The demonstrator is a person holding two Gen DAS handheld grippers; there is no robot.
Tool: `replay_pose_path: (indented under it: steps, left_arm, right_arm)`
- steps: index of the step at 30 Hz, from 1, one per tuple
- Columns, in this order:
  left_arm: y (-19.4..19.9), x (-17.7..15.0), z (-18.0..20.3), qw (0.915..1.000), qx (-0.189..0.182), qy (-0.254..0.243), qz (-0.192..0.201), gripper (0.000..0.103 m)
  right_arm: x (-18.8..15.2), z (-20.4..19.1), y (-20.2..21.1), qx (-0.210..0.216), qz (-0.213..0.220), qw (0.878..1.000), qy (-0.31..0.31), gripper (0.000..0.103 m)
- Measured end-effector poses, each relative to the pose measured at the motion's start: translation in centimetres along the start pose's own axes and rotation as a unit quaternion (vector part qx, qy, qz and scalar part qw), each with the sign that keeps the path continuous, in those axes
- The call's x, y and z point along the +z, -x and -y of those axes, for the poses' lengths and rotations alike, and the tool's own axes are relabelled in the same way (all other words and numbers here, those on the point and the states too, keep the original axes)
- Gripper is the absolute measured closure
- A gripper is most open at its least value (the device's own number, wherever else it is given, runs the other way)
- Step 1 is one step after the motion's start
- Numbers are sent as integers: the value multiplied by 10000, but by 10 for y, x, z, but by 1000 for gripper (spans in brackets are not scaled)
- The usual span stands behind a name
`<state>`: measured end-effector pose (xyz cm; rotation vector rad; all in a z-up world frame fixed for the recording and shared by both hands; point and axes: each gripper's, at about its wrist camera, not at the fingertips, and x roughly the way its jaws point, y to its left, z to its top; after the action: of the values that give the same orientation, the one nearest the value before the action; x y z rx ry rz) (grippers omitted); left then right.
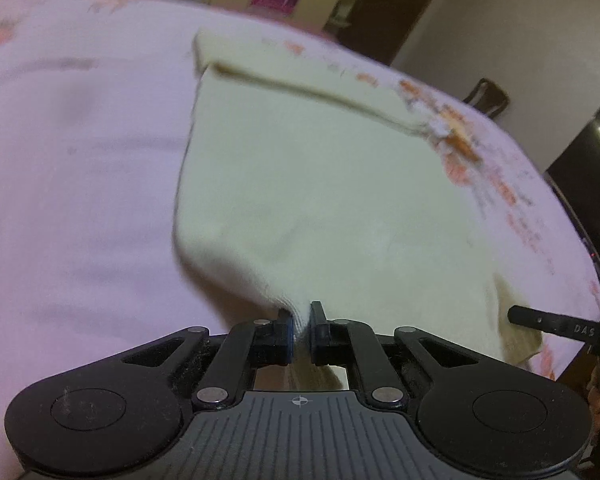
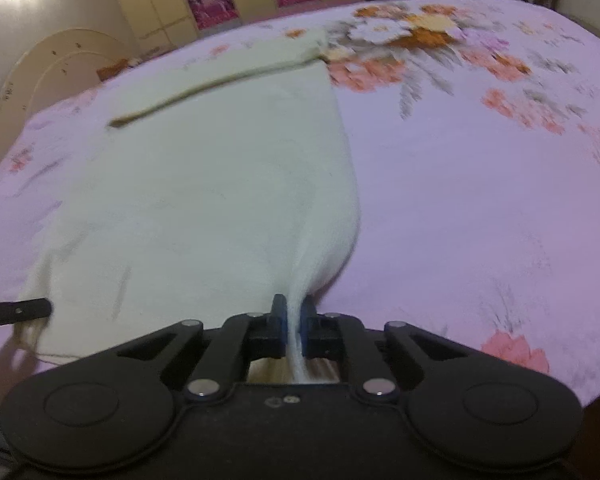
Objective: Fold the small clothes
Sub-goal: 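Grasp the sweater's side edge with both grippers and lift it toward the middle, then lay the lifted edge onto the sweater and open both grippers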
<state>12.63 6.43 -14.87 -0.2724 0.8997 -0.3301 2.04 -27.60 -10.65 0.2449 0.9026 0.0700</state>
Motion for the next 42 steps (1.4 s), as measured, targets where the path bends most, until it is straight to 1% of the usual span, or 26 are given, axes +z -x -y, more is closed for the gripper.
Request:
replay_pose_path:
  steps: [2, 5, 8, 11, 16, 21, 27, 32, 34, 36, 37, 38, 39, 40, 41, 42]
  left_arm:
    - [1, 15, 5, 9998, -30, 2, 198, 95]
    - [1, 44, 7, 9986, -62, 32, 521, 95]
    - [-5, 77, 1, 9970, -93, 150, 748, 95]
    - [-20, 110, 0, 9952, -69, 233, 945, 95]
    - [-45, 160, -6, 9934, -203, 433, 1045, 95]
    - [-89, 213, -11, 9915, -133, 548, 1174, 95]
    - [-151, 258, -29, 9899, 68, 808, 1166, 95]
    - [-195, 289, -44, 9871, 385, 972, 1213, 95]
    - [-211, 295, -53, 9864, 588, 1056, 1118, 95]
    - [-227, 301, -57, 9881, 703, 1021, 909, 95]
    - [-229, 303, -57, 9885, 743, 1010, 849, 95]
    - [-230, 304, -57, 9891, 710, 1007, 802, 95]
    - [-229, 305, -57, 9892, 681, 1016, 812, 93]
    - [-227, 306, -57, 9891, 659, 1012, 844, 88]
    - [-225, 306, -57, 9895, 606, 986, 867, 73]
    - [-222, 306, -55, 9902, 587, 900, 896, 45]
  right_arm:
    - [10, -2, 5, 198, 169, 9996, -57, 96]
    - [34, -5, 9, 372, 408, 9984, -115, 96]
    - [60, -10, 8, 480, 599, 9970, -86, 96]
    - [90, -13, 1, 560, 765, 9955, -46, 96]
    - [143, -12, -28, 630, 940, 9935, -89, 96]
    - [198, -13, -68, 670, 1078, 9919, -44, 96]
    - [257, -5, -135, 730, 991, 9922, -189, 96]
    - [290, 5, -188, 612, 861, 9939, -324, 96]
    - [297, 12, -206, 556, 785, 9941, -492, 96]
    - [304, 21, -225, 496, 578, 9943, -740, 95]
    - [306, 26, -231, 470, 522, 9941, -829, 91]
    - [307, 28, -236, 417, 513, 9939, -880, 82]
    - [309, 30, -238, 397, 536, 9938, -890, 77]
    - [310, 33, -237, 431, 593, 9933, -894, 71]
    - [312, 34, -235, 426, 671, 9929, -880, 57]
    - [313, 35, -232, 356, 789, 9930, -804, 51]
